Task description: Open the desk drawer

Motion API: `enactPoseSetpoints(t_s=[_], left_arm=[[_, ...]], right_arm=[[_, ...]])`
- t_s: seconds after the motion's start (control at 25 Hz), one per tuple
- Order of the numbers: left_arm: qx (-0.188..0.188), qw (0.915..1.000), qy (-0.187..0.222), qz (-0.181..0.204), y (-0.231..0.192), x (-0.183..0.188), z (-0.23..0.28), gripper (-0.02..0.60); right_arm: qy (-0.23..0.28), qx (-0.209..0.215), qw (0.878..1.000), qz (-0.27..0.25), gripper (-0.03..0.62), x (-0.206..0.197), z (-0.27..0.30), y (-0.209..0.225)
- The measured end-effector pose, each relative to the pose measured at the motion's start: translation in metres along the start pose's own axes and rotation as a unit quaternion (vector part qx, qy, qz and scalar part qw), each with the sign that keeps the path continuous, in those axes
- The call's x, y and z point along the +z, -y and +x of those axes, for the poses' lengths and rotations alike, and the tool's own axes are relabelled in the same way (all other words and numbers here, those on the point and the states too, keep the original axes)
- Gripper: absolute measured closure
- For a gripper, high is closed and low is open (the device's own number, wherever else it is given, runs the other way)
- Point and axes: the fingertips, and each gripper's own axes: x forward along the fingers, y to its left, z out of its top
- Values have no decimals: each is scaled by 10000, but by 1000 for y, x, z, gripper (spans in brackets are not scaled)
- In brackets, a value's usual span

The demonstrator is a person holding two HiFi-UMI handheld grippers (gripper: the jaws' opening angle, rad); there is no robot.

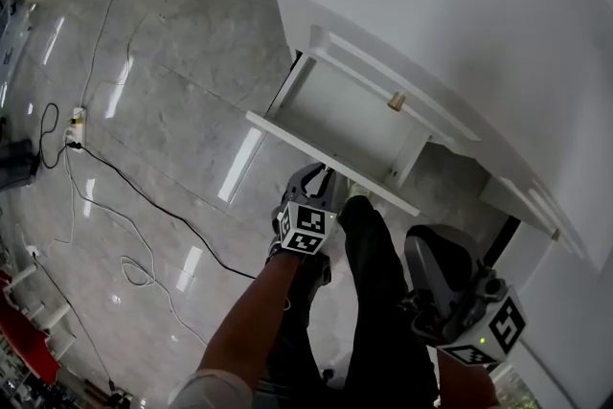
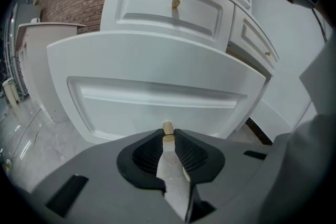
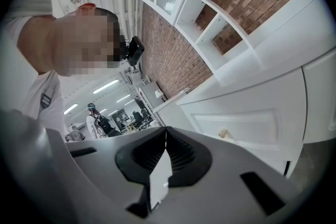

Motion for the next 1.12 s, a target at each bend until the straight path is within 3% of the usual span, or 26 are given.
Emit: enactPoseSetpoints(t_s=[0.68, 0.96, 1.12], left_arm=[[-45, 9993, -364, -63, 10, -56, -61, 500], [-49, 9995, -327, -26, 15, -40, -100, 523], [-17, 9998, -212, -31, 20, -13, -136, 546]], right_arm=[[-284, 274, 9992, -4, 576, -17, -6, -58], [-301, 264, 9992, 33, 576, -3, -5, -73], [-366, 205, 9991, -48, 576, 7, -6, -78]])
